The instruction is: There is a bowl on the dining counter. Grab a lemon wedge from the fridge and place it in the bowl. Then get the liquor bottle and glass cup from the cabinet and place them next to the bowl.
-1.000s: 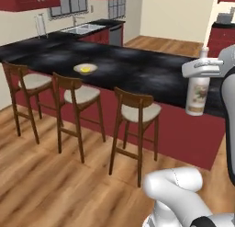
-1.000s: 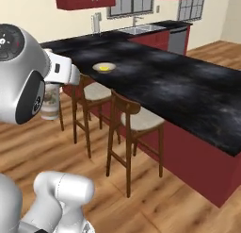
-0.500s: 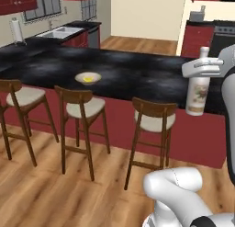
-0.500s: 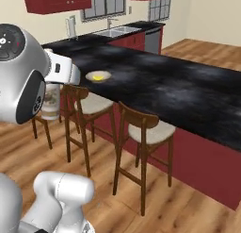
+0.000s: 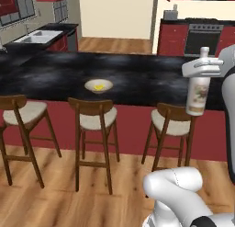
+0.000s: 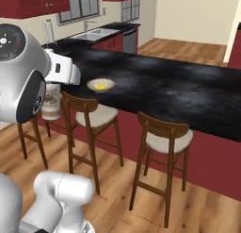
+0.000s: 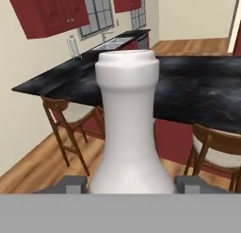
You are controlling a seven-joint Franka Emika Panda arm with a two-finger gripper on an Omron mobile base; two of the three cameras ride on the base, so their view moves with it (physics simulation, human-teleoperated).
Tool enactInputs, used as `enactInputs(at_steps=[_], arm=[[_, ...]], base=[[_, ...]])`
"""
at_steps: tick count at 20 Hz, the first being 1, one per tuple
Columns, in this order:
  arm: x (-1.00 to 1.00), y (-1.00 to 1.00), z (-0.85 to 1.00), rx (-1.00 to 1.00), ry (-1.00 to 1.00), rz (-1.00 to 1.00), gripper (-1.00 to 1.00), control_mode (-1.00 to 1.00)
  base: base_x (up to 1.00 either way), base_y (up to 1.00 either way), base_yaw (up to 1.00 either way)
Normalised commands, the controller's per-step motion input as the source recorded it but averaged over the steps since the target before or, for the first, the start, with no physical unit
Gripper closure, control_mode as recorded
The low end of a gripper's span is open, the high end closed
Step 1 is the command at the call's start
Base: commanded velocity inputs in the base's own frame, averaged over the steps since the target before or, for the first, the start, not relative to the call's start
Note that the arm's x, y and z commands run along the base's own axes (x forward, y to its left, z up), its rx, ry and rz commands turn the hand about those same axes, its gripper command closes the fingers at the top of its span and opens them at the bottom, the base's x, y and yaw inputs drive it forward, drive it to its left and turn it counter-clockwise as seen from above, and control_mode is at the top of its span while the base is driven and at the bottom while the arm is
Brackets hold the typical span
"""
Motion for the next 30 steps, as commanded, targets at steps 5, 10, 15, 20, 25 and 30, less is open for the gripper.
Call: enactInputs(at_steps=[5,10,15,20,25,30], arm=[[0.00,0.00,0.00,0.00,0.00,0.00,1.00,1.00],[0.00,0.00,0.00,0.00,0.00,0.00,1.00,1.00],[0.00,0.00,0.00,0.00,0.00,0.00,1.00,1.00],[0.00,0.00,0.00,0.00,0.00,0.00,1.00,1.00],[0.00,0.00,0.00,0.00,0.00,0.00,1.00,1.00],[0.12,0.14,-0.01,-0.02,0.00,-0.02,1.00,-1.00]], base=[[0.45,0.96,-0.37],[0.48,0.89,-0.35],[0.72,0.83,-0.31],[0.97,0.58,-0.28],[1.00,0.50,-0.26],[0.69,0.47,-0.16]])
